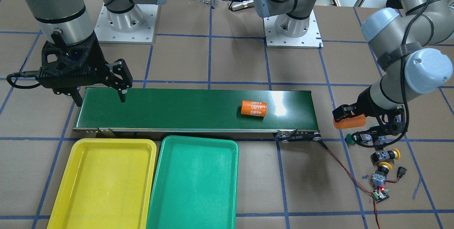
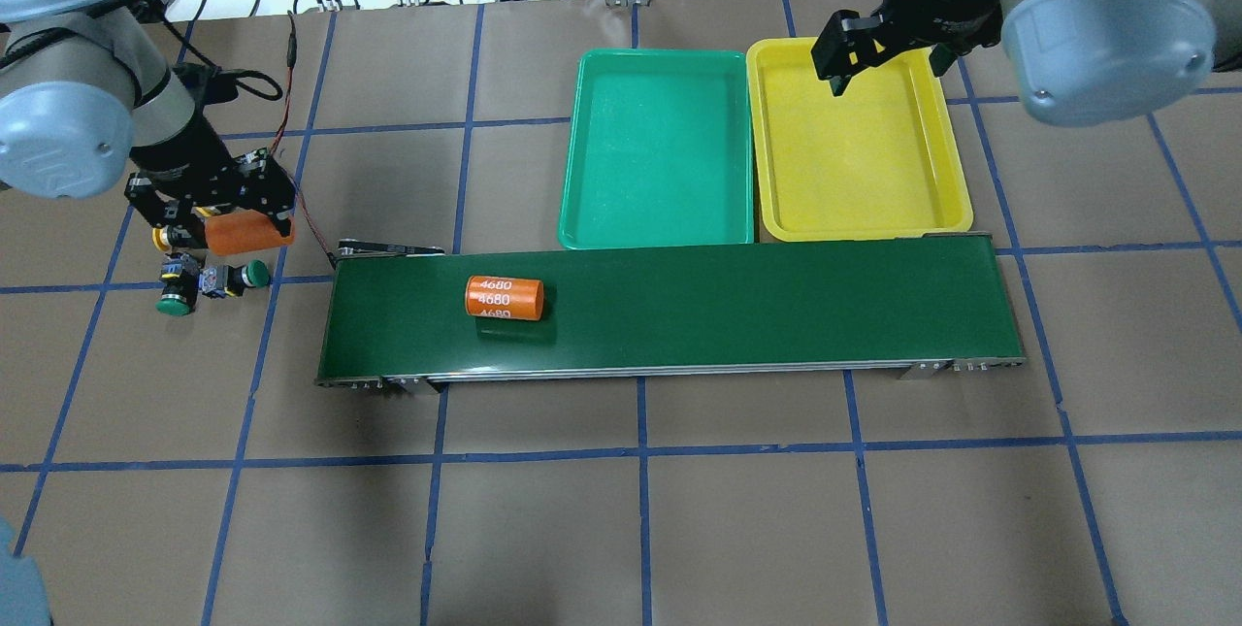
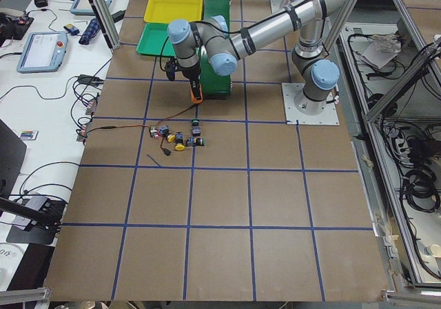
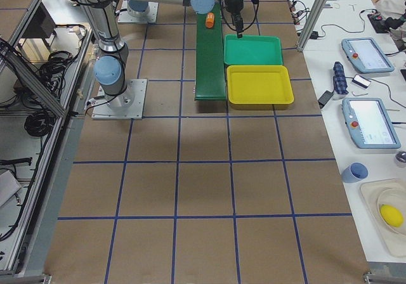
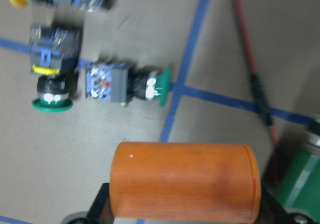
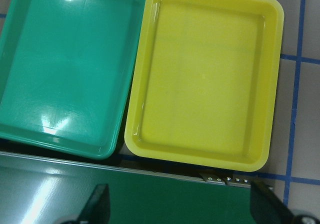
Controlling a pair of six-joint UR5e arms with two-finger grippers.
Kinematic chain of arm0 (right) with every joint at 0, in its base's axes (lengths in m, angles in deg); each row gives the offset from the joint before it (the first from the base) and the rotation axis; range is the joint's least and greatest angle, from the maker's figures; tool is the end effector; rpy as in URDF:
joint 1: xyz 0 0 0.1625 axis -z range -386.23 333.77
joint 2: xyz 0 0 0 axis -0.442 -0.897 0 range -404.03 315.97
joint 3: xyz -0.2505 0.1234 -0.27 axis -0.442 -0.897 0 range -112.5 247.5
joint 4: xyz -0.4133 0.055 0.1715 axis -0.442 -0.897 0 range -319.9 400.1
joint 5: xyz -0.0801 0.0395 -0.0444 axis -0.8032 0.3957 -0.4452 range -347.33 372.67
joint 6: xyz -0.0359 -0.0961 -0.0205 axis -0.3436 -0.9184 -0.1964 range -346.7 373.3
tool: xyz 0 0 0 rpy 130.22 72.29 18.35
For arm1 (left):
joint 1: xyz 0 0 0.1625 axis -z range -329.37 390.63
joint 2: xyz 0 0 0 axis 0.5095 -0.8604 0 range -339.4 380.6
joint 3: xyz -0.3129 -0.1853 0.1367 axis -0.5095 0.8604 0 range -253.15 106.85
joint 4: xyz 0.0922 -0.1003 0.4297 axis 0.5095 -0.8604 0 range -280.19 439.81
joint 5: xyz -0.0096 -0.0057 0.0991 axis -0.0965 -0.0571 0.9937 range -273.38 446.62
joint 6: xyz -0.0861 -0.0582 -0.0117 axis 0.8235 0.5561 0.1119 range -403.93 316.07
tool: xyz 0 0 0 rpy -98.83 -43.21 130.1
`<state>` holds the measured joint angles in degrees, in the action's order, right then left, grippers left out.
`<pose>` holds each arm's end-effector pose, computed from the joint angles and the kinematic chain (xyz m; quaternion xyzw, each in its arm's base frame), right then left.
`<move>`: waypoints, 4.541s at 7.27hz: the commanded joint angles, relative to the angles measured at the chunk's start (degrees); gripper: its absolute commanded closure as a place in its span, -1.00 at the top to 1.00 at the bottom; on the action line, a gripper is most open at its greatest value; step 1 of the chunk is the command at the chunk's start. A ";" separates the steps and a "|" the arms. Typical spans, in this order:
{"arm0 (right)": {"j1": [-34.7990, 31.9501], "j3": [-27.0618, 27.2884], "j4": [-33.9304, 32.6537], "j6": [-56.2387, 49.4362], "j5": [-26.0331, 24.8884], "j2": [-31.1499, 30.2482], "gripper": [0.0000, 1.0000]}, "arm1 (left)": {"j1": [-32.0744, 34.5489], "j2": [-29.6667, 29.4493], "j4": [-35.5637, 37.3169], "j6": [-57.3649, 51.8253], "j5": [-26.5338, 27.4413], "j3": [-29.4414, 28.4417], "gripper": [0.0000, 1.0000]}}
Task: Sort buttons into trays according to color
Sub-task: 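Place the second orange cell on the belt and open the left gripper, then move the left gripper back and grasp the yellow-capped button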
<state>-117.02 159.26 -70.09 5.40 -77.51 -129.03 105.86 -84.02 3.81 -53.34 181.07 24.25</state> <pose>0.1410 -0.5809 0.4201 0.0751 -0.9903 0.1165 0.0089 0.0273 -0.5942 0.2597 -0.0440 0.9958 0.0764 0.0232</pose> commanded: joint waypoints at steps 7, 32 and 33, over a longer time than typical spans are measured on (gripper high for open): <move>0.00 0.26 0.06 0.09 0.00 -0.08 1.00 | 6.77 0.04 0.15 -3.51 -2.86 7.10 -0.80; -0.09 0.79 0.06 0.00 -0.44 -0.08 1.00 | -11.60 -23.08 17.11 -54.92 -4.27 -11.88 -0.01; -0.09 0.79 0.06 0.00 -0.61 -0.08 1.00 | -11.60 -23.34 17.29 -54.84 -4.27 -13.19 -0.99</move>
<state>-117.11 160.06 -70.03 5.39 -78.00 -129.11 94.27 -107.00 20.94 -107.94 176.80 12.10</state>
